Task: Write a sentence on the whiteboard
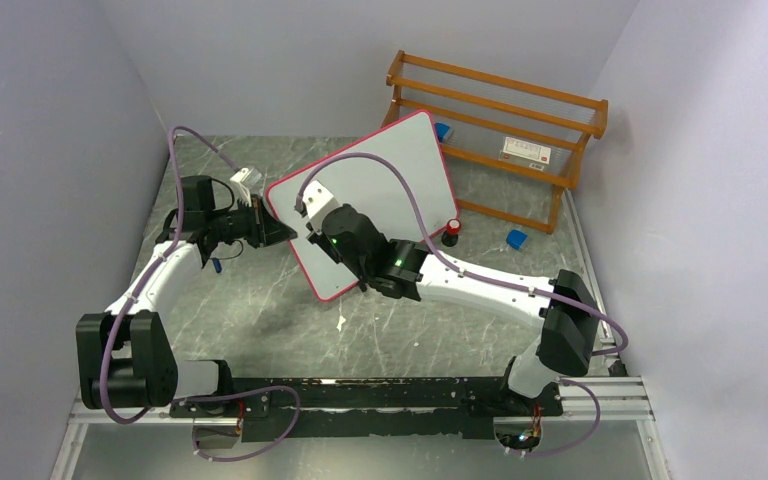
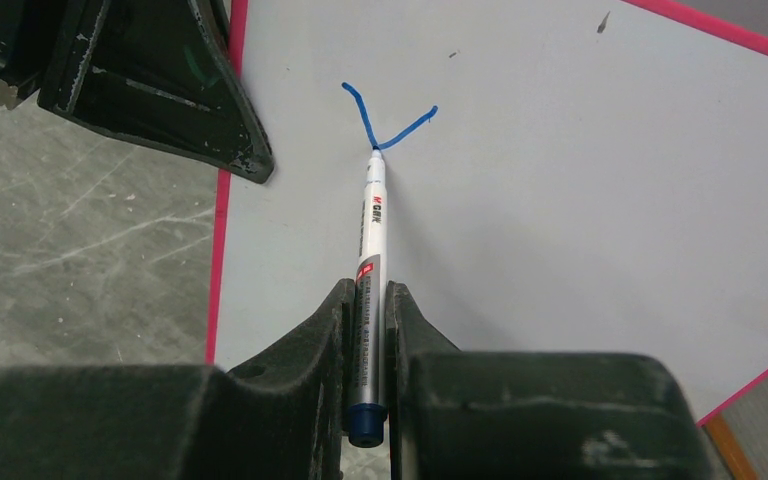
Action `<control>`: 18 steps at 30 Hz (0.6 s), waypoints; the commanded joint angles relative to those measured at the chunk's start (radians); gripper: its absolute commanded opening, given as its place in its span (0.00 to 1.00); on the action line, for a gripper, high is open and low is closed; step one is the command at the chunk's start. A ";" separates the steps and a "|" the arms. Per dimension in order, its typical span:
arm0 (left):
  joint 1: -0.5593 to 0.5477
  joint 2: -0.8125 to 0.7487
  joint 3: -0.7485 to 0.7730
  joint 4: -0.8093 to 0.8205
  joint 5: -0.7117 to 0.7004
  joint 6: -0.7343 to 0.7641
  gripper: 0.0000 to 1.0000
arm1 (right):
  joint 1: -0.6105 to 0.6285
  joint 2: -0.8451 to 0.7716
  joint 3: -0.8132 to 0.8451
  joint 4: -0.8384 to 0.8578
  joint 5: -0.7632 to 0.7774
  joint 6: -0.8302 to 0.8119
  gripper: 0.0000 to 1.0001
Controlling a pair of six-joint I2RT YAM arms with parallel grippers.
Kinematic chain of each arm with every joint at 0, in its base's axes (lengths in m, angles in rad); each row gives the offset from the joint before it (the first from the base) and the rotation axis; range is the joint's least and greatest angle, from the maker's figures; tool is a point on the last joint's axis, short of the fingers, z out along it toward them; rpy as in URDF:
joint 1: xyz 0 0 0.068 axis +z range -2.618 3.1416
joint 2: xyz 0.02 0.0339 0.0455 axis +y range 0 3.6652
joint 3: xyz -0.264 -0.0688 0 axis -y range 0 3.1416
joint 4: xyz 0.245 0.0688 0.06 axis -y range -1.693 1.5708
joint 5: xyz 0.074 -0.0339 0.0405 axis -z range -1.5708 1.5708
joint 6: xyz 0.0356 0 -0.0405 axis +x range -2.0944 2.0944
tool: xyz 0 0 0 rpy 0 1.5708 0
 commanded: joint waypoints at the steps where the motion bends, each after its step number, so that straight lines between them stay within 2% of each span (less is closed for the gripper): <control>1: -0.031 0.018 0.002 -0.023 -0.076 0.070 0.05 | 0.003 -0.014 -0.022 -0.026 0.009 0.011 0.00; 18: -0.031 0.015 0.001 -0.023 -0.082 0.070 0.05 | 0.003 -0.036 -0.055 -0.063 -0.001 0.037 0.00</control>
